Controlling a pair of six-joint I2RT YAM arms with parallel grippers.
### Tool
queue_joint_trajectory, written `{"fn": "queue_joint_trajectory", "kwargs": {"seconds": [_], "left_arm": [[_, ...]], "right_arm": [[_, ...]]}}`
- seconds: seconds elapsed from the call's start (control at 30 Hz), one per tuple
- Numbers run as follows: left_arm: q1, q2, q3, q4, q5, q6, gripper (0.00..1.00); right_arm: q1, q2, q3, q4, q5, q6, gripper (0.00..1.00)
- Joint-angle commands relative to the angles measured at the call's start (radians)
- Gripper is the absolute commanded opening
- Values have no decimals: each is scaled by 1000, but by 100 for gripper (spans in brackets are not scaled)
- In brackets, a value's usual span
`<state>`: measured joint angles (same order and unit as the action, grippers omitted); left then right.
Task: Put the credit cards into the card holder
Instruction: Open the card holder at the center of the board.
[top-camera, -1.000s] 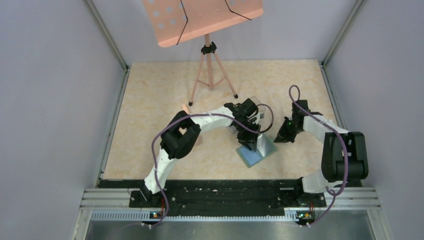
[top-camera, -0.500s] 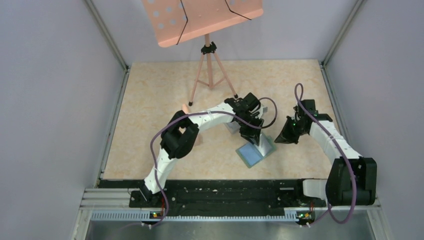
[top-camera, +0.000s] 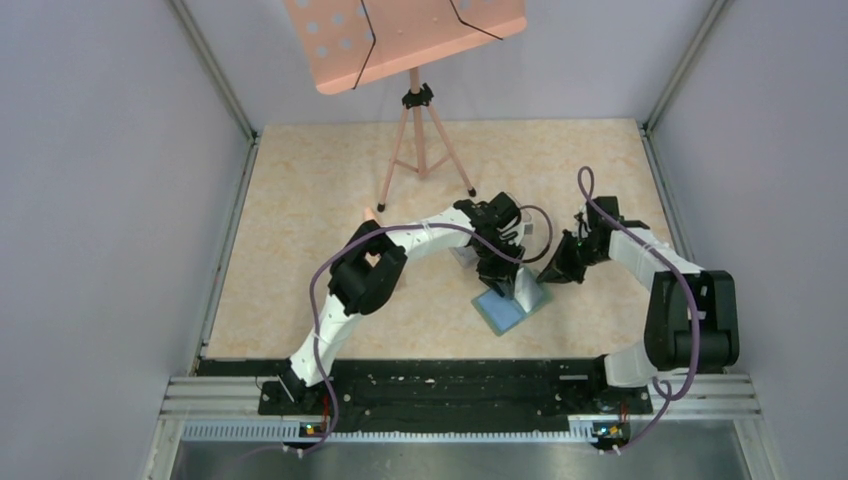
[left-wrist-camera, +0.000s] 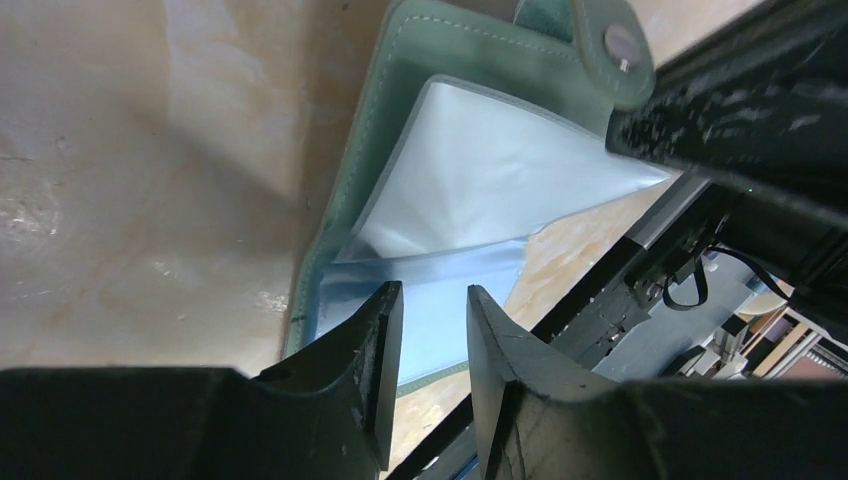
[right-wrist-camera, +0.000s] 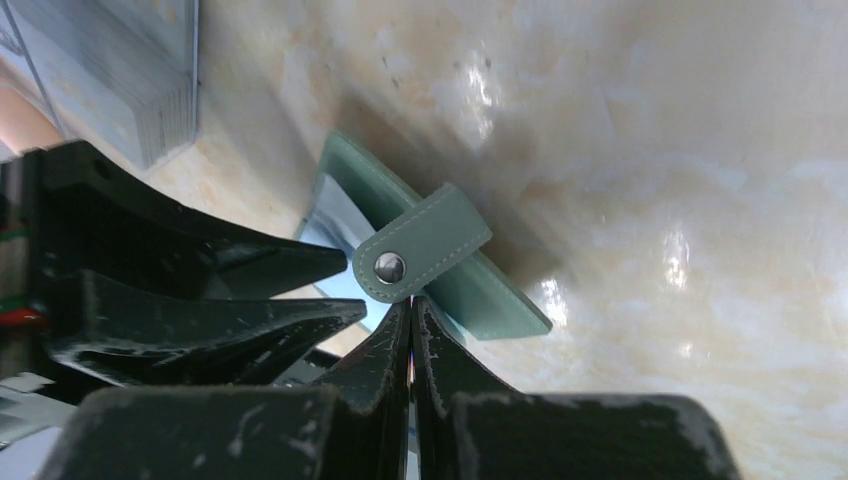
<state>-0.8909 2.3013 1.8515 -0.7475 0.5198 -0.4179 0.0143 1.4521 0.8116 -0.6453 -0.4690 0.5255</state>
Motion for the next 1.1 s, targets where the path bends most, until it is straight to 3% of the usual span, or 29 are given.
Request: {"fn": "queue_joint_trajectory", "kwargs": {"seconds": [0.0,0.33,0.7,1.07], "left_arm": [[1,11,30,-24,23,23,35],[1,-18,30,-19,-2,35,36],[17,-190,-18,33,-93,33,41],[80,-300,-169,107,-67,-45,41]], "right_arm": [[-10,44,52,111,50,39,0],[-10,166,41,108,237,-56,0],[-10,144,8,-34,221,-104,0],[-10,38,-82,-125,90,-75,0]]}}
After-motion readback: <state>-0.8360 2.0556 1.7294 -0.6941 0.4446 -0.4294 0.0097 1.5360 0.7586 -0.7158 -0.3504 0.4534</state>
